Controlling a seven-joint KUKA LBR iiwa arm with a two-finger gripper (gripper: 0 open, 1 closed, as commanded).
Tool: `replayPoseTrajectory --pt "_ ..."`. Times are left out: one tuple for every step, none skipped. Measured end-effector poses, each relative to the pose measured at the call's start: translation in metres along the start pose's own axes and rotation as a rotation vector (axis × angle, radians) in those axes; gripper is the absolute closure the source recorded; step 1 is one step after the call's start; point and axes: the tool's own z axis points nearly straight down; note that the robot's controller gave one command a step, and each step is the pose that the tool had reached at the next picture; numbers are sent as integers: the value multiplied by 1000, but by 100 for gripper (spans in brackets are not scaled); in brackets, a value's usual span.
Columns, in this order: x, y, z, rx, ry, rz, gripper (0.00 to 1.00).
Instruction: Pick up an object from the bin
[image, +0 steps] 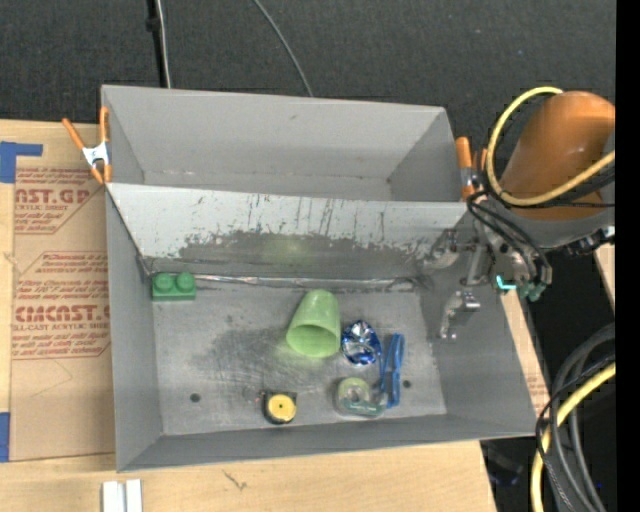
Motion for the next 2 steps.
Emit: replayPoseTrajectory --pt "43 49 126 5 -31 57 0" --pt "66 38 107 -1 -6 446 0"
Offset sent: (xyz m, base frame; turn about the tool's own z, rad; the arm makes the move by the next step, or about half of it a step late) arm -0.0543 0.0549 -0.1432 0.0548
